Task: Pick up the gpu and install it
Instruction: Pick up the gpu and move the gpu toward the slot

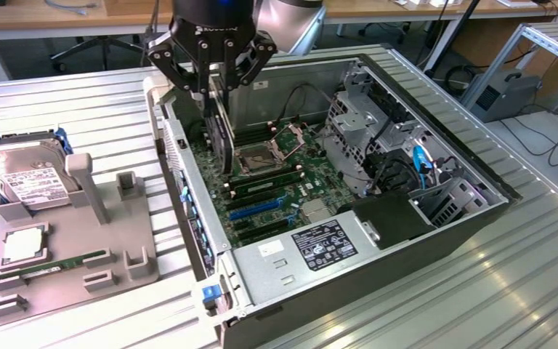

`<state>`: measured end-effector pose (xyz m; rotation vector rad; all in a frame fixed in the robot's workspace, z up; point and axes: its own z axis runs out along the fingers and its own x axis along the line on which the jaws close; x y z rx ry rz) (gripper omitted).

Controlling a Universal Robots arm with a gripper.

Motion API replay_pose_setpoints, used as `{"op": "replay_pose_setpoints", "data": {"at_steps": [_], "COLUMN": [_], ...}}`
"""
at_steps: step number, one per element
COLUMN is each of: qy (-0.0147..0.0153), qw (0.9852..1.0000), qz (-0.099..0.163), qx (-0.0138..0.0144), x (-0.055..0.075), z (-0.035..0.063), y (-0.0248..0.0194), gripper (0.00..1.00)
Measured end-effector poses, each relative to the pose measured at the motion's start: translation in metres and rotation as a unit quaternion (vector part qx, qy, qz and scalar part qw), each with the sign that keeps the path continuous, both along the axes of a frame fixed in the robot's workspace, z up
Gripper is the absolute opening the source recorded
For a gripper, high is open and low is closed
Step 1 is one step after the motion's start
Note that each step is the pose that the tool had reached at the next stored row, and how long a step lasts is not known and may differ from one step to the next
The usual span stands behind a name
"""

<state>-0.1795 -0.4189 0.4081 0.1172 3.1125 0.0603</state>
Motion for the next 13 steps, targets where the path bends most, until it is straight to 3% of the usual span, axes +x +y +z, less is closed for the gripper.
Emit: {"op": "replay_pose_setpoints", "data": {"at_steps": [13], "qy": [0.0000], "qw": [1.0000], "qz": [0.000], "qx": [-0.0004], "x": [0.015], "z": [-0.0040], "y": [0.0000], "gripper": [0.27]}}
